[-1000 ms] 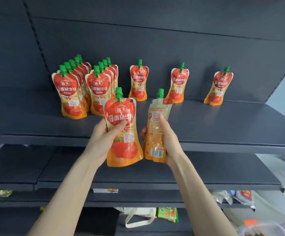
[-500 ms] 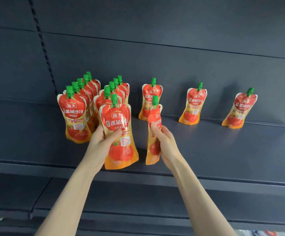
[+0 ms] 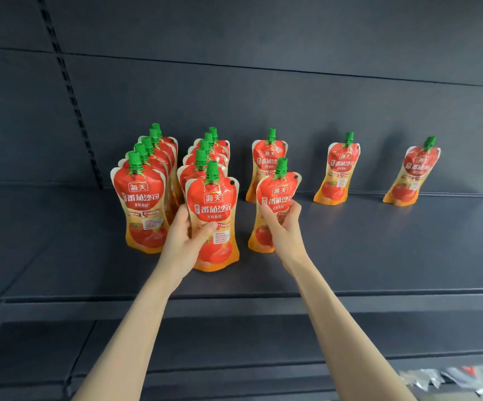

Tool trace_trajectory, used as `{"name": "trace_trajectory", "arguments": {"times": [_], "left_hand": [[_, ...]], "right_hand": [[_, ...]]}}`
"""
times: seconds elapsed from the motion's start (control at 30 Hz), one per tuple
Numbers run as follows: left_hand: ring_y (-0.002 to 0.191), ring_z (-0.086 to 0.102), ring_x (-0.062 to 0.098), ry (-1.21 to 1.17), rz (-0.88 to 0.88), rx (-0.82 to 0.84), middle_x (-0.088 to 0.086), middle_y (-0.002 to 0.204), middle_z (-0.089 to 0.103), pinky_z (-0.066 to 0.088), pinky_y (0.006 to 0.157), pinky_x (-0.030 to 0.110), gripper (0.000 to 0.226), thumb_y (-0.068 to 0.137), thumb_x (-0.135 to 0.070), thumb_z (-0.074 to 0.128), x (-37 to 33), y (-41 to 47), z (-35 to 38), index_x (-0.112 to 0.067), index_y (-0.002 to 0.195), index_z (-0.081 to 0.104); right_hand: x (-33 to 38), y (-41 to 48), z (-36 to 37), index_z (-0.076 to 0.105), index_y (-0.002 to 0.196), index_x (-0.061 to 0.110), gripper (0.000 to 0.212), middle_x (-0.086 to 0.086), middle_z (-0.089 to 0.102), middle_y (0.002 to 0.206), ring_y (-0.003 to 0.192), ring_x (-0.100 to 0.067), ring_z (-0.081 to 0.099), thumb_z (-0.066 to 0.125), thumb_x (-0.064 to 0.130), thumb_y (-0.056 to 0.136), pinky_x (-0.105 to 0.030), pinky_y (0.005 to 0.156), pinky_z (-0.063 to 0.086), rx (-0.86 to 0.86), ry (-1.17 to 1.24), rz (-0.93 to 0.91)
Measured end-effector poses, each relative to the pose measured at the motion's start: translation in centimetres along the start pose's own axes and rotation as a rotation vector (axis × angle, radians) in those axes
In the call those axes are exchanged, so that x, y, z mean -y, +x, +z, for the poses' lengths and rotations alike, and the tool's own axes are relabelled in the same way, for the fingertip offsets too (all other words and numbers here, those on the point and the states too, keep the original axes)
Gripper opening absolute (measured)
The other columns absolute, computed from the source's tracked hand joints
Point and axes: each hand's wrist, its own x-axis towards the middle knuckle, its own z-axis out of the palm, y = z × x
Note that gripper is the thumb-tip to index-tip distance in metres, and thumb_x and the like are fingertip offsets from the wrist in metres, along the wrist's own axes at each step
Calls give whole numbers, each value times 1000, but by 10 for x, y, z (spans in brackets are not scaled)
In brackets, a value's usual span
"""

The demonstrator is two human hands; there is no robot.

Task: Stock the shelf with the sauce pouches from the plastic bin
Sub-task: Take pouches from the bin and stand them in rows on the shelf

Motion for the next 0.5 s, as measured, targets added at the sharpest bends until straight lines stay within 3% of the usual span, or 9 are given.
{"name": "trace_trajectory", "arguments": {"times": [0.1,0.17,0.27,0.4,0.5], "left_hand": [[109,59,0,1,5,45,-20,112,65,51,81,16,41,77,-33,68,8,-8,-7,-37,115,52],[105,61,-1,-6,36,27,-22,107,67,50,76,12,38,78,-24,70,12,-11,-10,-33,110,53],[103,63,2,51,119,-59,-14,104,69,51,79,14,33,82,-11,69,15,-9,-12,-31,104,54],[105,61,0,143,156,-137,-12,111,65,50,80,12,32,85,-17,67,16,-5,-12,-30,111,53],[106,60,2,187,152,-164,-8,115,63,50,82,13,39,86,-19,66,17,-5,-11,-22,121,50]], "right_hand": [[-12,-8,-6,26,127,24,47,-1,50,127,115,-12,53,58,27,92,-24,90,47,36,-99,-32],[-18,-11,-8,27,130,19,49,-5,50,130,118,-16,52,58,22,93,-29,96,46,42,-152,-47],[-19,-13,-7,31,128,17,47,-6,53,128,116,-18,54,60,19,91,-21,88,48,10,-168,-74],[-20,-13,-6,36,130,13,53,-6,56,127,114,-19,57,66,21,87,-33,95,50,-59,-200,-70],[-20,-15,-6,38,129,13,55,-6,57,126,112,-19,58,68,23,85,-32,93,50,-85,-213,-66]]}}
